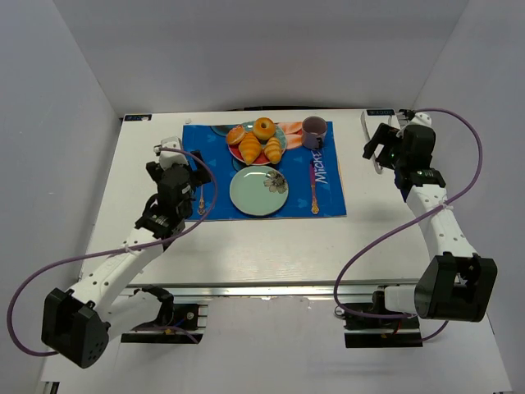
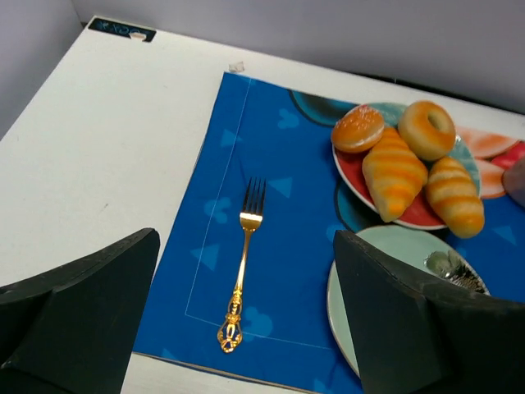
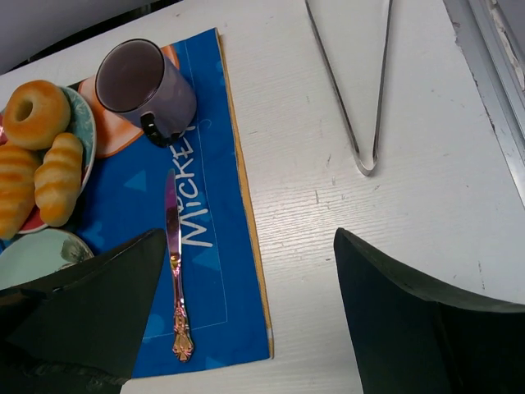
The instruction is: Place the bread
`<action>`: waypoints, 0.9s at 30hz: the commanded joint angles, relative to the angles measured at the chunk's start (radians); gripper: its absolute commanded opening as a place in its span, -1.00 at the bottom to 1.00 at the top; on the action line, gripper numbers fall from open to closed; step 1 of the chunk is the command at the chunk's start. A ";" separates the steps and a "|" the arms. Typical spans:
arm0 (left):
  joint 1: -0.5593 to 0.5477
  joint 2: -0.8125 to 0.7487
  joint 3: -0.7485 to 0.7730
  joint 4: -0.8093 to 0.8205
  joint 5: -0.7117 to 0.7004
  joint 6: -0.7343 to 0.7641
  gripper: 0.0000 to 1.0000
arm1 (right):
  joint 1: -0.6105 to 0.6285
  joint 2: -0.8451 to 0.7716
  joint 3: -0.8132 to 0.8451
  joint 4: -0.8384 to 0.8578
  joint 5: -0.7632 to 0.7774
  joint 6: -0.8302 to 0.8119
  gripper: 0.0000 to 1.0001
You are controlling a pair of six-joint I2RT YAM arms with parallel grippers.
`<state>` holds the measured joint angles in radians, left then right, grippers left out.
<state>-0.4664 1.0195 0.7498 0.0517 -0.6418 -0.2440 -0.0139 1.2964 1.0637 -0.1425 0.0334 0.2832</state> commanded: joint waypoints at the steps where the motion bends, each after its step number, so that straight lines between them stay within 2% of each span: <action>1: 0.002 0.005 0.028 -0.013 0.027 -0.002 0.96 | -0.011 0.003 0.005 0.041 0.034 0.048 0.79; 4: 0.005 0.025 0.014 -0.002 0.059 0.046 0.96 | -0.011 -0.002 0.033 0.029 0.014 -0.002 0.79; 5: 0.009 0.043 0.066 -0.034 0.053 0.034 0.96 | -0.011 -0.002 0.039 0.002 0.026 -0.015 0.79; 7: 0.014 0.088 0.133 -0.160 0.050 0.014 0.96 | -0.011 -0.005 0.039 -0.009 0.057 -0.041 0.67; 8: 0.015 0.135 0.191 -0.192 0.095 0.017 0.97 | -0.011 -0.005 0.035 0.000 0.057 -0.050 0.55; 9: 0.015 0.152 0.210 -0.238 0.131 0.031 0.97 | -0.011 -0.006 0.027 0.013 0.056 -0.056 0.51; 10: 0.014 0.162 0.221 -0.249 0.161 0.063 0.96 | -0.011 -0.009 0.016 0.033 0.054 -0.062 0.52; 12: 0.015 0.148 0.204 -0.224 0.208 0.075 0.97 | -0.011 -0.017 -0.013 0.108 0.065 -0.076 0.77; 13: 0.015 0.137 0.197 -0.217 0.202 0.065 0.96 | -0.014 -0.014 -0.019 0.127 0.086 -0.082 0.79; 16: 0.017 0.097 0.149 -0.165 0.157 0.013 0.96 | -0.037 0.059 0.034 0.130 0.115 -0.096 0.79; 19: 0.023 0.129 0.149 -0.145 0.180 -0.035 0.96 | -0.083 0.177 0.149 0.106 0.062 -0.096 0.79; 24: 0.025 0.258 0.235 -0.174 0.221 -0.035 0.97 | -0.167 0.398 0.342 0.089 -0.123 -0.091 0.79; 26: 0.026 0.284 0.290 -0.219 0.223 -0.014 0.95 | -0.181 0.505 0.399 0.084 -0.136 -0.114 0.79; 27: 0.028 0.298 0.312 -0.239 0.217 0.012 0.95 | -0.182 0.548 0.480 0.066 -0.139 -0.157 0.79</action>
<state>-0.4450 1.3083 0.9813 -0.1371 -0.4465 -0.2619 -0.1780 1.7599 1.4109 -0.0822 -0.0299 0.1875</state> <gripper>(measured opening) 0.978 0.894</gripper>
